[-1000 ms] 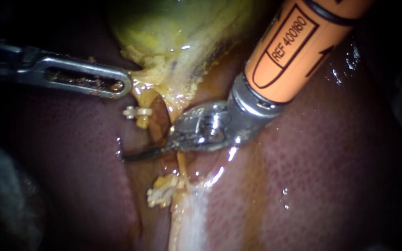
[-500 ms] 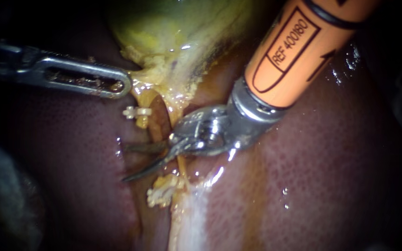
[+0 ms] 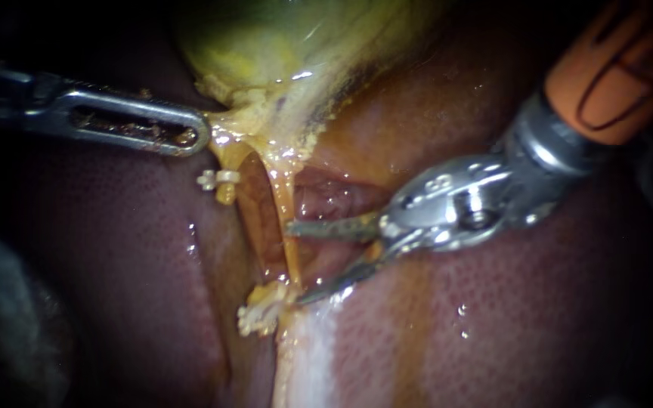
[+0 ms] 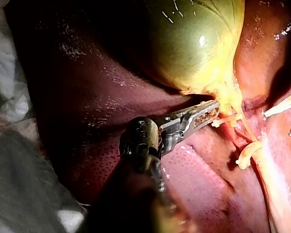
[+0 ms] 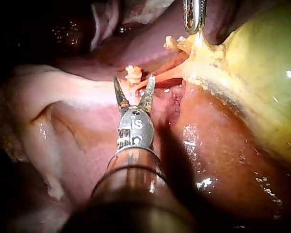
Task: Go back from the cut left tube
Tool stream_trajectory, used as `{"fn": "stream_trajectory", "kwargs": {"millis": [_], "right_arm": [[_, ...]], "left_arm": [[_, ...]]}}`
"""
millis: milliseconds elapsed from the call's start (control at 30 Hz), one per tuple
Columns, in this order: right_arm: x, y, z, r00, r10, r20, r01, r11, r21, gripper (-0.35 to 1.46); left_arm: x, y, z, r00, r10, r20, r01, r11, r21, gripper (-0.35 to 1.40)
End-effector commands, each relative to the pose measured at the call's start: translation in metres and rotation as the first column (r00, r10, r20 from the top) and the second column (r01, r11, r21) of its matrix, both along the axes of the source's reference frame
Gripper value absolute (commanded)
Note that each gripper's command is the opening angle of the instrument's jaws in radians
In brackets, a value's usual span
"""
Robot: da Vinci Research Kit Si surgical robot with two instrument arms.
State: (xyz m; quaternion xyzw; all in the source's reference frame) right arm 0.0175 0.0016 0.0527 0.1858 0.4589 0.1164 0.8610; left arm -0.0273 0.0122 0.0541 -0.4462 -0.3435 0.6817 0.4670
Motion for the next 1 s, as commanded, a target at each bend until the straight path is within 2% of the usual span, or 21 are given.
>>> {"fn": "stream_trajectory", "kwargs": {"millis": [33,133,200,400,600,733,1000], "right_arm": [[-0.0008,0.0,0.0001,0.9997,-0.011,0.022,0.012,1.0,-0.009,1.45],[-0.0035,0.0,0.0002,0.9968,-0.014,0.079,0.017,0.999,-0.036,1.45],[-0.0053,-0.0001,0.0002,0.9953,-0.005,0.096,0.01,0.999,-0.048,1.45],[-0.0089,0.0001,-0.0001,0.9904,0.053,0.127,-0.046,0.997,-0.062,1.45],[-0.0091,0.0003,-0.0004,0.988,0.069,0.139,-0.062,0.997,-0.055,1.45],[-0.0092,0.0003,-0.0004,0.988,0.068,0.138,-0.061,0.997,-0.055,1.45],[-0.0093,0.0002,-0.0006,0.9881,0.068,0.138,-0.061,0.997,-0.055,1.45]], "left_arm": [[0.0,0.0,0.0,1.0,-0.001,-0.001,0.001,1.0,0.0,-0.35],[0.0,-0.0001,0.0,1.0,-0.001,-0.001,0.001,1.0,-0.001,-0.35],[0.0,-0.0001,0.0001,1.0,-0.001,-0.001,0.001,1.0,-0.001,-0.35],[-0.0001,-0.0001,0.0002,1.0,-0.002,-0.001,0.002,1.0,-0.002,-0.35],[-0.0006,-0.0003,0.0008,1.0,-0.004,-0.004,0.004,1.0,-0.005,-0.35],[-0.0017,-0.0007,0.0019,0.9999,-0.012,-0.01,0.012,1.0,-0.013,-0.35],[-0.0039,-0.0021,0.0043,1.0,0.005,0.002,-0.005,1.0,-0.025,-0.35]]}}
